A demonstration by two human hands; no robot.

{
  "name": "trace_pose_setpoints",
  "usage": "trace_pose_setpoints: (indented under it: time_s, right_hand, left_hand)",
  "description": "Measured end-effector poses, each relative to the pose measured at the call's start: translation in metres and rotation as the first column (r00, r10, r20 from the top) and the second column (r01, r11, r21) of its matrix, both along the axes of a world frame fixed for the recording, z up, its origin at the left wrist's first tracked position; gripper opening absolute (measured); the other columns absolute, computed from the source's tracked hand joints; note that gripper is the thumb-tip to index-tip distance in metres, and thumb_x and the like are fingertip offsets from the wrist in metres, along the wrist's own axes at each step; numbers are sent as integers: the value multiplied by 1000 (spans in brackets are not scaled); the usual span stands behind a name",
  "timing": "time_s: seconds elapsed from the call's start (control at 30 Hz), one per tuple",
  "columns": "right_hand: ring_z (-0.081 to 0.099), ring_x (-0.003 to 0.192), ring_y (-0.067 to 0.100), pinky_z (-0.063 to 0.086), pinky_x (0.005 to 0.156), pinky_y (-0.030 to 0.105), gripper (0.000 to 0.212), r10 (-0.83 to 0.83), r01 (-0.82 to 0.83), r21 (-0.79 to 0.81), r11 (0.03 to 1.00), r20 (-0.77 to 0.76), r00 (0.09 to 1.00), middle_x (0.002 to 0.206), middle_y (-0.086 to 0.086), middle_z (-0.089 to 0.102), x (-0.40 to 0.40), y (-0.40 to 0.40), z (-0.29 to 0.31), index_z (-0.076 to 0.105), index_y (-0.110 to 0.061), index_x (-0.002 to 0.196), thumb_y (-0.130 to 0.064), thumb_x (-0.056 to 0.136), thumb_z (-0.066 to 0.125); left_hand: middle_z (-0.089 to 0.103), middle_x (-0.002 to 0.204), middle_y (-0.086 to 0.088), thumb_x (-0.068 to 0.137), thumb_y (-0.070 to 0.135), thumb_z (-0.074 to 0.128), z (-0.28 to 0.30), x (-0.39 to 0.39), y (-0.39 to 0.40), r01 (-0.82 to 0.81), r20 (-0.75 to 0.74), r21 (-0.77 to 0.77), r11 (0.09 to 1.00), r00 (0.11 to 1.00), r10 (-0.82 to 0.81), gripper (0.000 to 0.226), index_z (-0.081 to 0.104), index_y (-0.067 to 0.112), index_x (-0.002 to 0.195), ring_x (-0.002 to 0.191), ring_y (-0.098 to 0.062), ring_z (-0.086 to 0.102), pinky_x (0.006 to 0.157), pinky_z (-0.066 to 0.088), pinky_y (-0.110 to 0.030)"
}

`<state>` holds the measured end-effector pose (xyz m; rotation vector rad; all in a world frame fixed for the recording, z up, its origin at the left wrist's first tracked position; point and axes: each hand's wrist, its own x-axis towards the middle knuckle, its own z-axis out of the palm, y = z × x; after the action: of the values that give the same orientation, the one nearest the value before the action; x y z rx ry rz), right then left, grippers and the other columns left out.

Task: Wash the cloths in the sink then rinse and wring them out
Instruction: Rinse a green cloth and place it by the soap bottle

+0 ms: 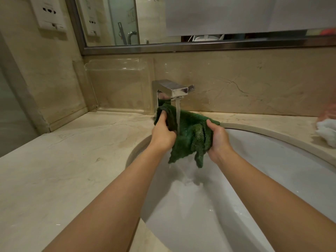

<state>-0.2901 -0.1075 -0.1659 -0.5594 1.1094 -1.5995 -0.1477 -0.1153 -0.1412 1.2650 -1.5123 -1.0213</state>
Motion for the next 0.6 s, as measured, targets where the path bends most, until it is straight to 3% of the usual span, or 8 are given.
trace_pose_setpoints:
  time_s: [0.13, 0.23, 0.3, 0.37, 0.43, 0.6]
  right_hand:
    - [65, 104, 33, 53, 91, 51, 54, -18, 22, 38, 999, -90, 996, 119, 14, 66, 3, 2, 0, 42, -9, 141, -30, 94, 58]
    - [61, 112, 34, 49, 96, 54, 63, -7, 19, 68, 998, -161, 987, 130, 14, 59, 8, -3, -5, 38, -11, 145, -39, 92, 58]
    - [60, 114, 33, 49, 97, 53, 61, -2, 16, 72, 997, -190, 982, 131, 13, 59, 14, -3, -4, 39, -10, 144, -41, 94, 56]
    - [61, 112, 32, 50, 97, 51, 52, 6, 9, 66, 998, -217, 976, 126, 13, 61, 18, 0, 0, 44, -7, 139, -37, 97, 51]
    - [64, 105, 30, 52, 94, 48, 41, 40, -29, 61, 998, -198, 979, 116, 13, 66, 19, 2, 1, 53, -5, 129, -34, 99, 49]
    - [67, 97, 29, 53, 83, 40, 31, 169, -158, 80, 984, -153, 974, 107, 13, 71, 19, 9, 4, 64, -8, 114, -28, 98, 47]
  left_hand:
    - [46, 146, -3, 98, 2, 43, 2, 0, 0, -108, 13, -55, 993, 994, 109, 61, 27, 27, 152, 134, -25, 43, 109, 39, -50]
    - [44, 148, -3, 102, 18, 43, 4, 1, -2, -165, -76, -3, 986, 984, 164, 52, 28, 25, 152, 134, -26, 43, 110, 37, -49]
    - [41, 150, -3, 100, 29, 49, 4, 2, -3, -155, -95, 46, 987, 983, 158, 58, 24, 25, 153, 133, -26, 44, 110, 37, -48]
    - [43, 148, -3, 90, 37, 65, 2, 3, -2, -112, -86, 70, 991, 989, 118, 78, 21, 25, 153, 129, -27, 48, 108, 40, -48]
    - [46, 145, -3, 78, 35, 78, 2, 4, -1, -92, -64, 76, 993, 993, 97, 96, 20, 22, 153, 127, -27, 50, 106, 43, -49]
    - [51, 141, -3, 86, 23, 71, 2, 4, -2, -185, 49, -72, 980, 981, 188, 76, 29, 22, 150, 127, -25, 50, 106, 43, -46]
